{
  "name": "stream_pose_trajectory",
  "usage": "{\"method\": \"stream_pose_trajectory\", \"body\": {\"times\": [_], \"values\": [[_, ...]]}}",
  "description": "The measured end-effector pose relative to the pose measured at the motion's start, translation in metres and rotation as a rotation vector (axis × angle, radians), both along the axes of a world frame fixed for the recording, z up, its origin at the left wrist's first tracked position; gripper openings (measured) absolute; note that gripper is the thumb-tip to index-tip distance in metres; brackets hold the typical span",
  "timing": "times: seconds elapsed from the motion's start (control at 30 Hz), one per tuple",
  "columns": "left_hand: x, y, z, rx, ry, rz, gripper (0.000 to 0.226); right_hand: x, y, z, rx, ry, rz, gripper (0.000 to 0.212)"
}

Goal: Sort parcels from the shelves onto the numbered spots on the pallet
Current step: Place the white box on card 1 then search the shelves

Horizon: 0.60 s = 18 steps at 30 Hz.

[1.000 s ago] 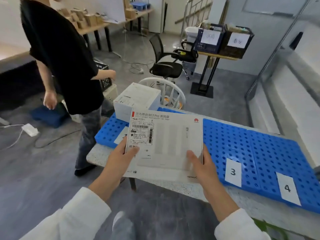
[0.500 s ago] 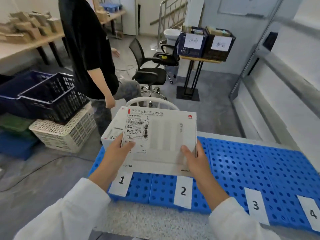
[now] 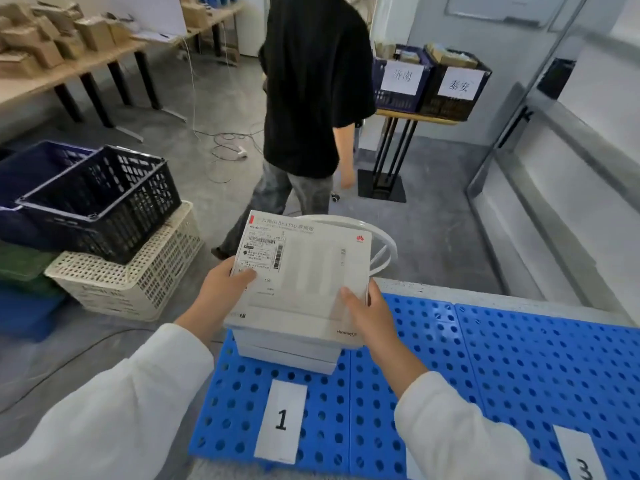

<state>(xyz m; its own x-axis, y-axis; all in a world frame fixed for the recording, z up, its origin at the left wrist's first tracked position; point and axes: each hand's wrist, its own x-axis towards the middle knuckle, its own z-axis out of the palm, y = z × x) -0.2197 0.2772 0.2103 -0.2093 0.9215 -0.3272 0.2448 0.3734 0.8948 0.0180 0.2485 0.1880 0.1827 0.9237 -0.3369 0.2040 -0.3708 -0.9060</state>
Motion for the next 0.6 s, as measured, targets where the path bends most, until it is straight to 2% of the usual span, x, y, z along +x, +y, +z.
{"method": "stream_pose_trajectory", "body": {"times": [0.3,0.6], "values": [[-0.012,0.038,-0.032,-0.051,0.028,-0.003,0.021,-0.016,0.026,-0.026,-0.045,-0.119,0.006,0.055],[-0.005,0.044,-0.039,-0.029,0.126,-0.016,0.029,-0.019,0.025,-0.029,-0.064,-0.101,0.000,0.058]]}}
